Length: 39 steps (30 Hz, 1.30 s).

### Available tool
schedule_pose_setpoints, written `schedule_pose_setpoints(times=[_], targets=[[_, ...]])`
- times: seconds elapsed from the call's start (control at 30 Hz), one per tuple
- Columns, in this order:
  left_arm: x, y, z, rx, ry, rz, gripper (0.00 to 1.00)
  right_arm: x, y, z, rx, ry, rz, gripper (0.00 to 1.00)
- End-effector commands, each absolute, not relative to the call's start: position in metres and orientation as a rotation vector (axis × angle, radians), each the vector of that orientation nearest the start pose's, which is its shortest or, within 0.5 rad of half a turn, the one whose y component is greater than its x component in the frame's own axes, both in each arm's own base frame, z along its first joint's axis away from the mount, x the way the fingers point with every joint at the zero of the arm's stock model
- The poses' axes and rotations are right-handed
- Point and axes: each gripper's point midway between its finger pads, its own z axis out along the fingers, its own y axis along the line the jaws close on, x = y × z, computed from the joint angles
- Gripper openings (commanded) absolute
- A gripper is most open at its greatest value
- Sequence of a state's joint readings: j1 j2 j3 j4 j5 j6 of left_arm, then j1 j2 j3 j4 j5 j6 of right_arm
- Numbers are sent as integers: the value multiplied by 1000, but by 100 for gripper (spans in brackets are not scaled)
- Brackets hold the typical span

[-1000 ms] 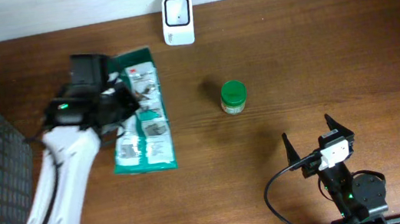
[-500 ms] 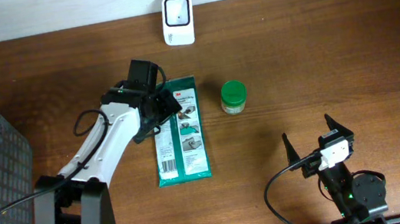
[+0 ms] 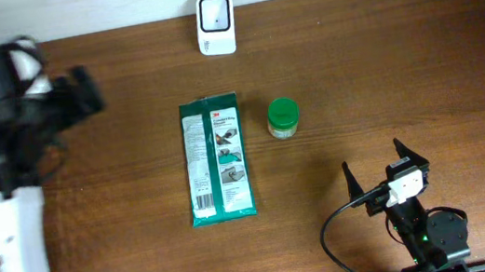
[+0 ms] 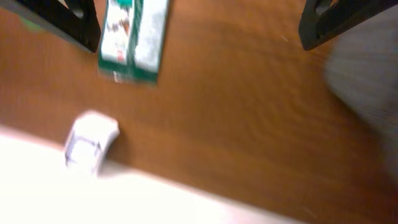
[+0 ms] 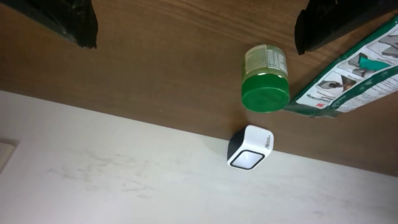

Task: Scan the item barcode
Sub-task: 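Place the green glove packet left of the jar and release, then grasp the pale green wipes pouch in the basket and set it left of the packet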

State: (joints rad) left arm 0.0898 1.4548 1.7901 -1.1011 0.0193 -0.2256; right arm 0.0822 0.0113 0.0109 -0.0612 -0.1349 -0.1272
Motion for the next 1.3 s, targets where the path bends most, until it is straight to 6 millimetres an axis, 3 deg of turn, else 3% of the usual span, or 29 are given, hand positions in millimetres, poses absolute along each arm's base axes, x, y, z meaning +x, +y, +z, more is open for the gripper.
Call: schedule_pose_setpoints(times=[0.0, 0.1, 0.13, 0.17, 0.23, 0.47, 0.67, 0.83, 0.97, 1.13, 1.27], targets=[[348, 108, 389, -583, 2143, 20, 96, 242, 45, 159, -278, 1614, 86, 98], [304, 186, 368, -957, 2103, 113, 92, 242, 45, 159, -278, 1614, 86, 98], [293, 200, 360, -1041, 2095, 144, 92, 242, 45, 159, -278, 1614, 86, 99], [266, 230, 341, -1215, 2080, 239, 93, 242, 45, 159, -278, 1614, 86, 98], [251, 253, 313, -1322, 2086, 282, 92, 242, 45, 159, -278, 1614, 86, 98], [225, 290, 193, -1504, 2186, 521, 84, 242, 45, 159, -277, 1614, 86, 98], [234, 310, 133, -1561, 2254, 519, 84, 242, 45, 159, -277, 1614, 86, 98], [244, 326, 133, -1473, 2251, 528, 85, 242, 45, 159, -277, 1614, 86, 98], [264, 329, 142, -1421, 2198, 422, 85, 242, 45, 159, -278, 1615, 86, 98], [299, 314, 180, -1310, 2168, 177, 84, 242, 45, 159, -277, 1615, 86, 98], [305, 305, 209, -1281, 2115, 110, 84, 242, 45, 159, -277, 1615, 86, 98]])
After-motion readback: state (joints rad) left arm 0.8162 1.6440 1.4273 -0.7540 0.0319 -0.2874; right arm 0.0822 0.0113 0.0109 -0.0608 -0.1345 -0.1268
